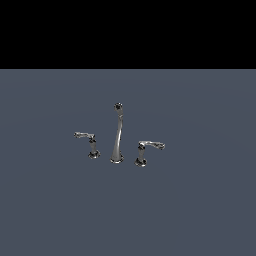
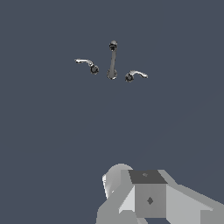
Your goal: Turn on the faucet by rotating a designated handle.
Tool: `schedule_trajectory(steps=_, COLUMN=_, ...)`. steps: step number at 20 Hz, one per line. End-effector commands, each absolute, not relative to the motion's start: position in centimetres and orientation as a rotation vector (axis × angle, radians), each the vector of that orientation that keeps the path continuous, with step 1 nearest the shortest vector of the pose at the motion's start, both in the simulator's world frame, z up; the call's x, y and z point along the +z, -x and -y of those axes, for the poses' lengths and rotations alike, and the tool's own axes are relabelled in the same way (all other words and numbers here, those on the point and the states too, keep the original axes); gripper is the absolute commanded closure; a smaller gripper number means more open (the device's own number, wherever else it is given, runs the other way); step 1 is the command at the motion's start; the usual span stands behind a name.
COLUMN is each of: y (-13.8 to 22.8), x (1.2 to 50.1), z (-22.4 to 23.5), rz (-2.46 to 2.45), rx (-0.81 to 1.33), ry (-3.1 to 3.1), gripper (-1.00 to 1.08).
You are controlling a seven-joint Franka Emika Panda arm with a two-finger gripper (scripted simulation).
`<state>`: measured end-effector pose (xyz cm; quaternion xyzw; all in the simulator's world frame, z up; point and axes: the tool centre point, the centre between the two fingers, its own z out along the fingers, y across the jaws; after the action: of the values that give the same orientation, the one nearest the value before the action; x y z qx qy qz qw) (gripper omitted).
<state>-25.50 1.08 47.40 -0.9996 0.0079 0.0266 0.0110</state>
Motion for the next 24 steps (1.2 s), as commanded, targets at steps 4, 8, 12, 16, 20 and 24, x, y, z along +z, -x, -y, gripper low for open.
schedule_trajectory(steps=4, y=25.4, x=47.3, z=-1.1, rz=-0.034, rx=0.083, ry=3.118, gripper=1.08)
schedule_trajectory(steps=8, y=25.1, x=46.7, z=-1.3, rz=-0.076, rx=0.082, ry=3.118, gripper=1.08)
schedule_trajectory(steps=12, y=24.5, x=45.6, z=-1.6, rz=-0.152, rx=0.08, ry=3.115, gripper=1.08)
schedule_trajectory(steps=16, y=23.5, x=44.1, z=-2.0, rz=-0.262, rx=0.078, ry=3.108, gripper=1.08)
schedule_trajectory(steps=20, y=22.2, x=42.0, z=-2.4, rz=-0.407, rx=0.075, ry=3.093, gripper=1.08)
schedule_trajectory(steps=24, y=20.7, x=39.6, z=-2.8, rz=-0.575, rx=0.071, ry=3.067, gripper=1.08)
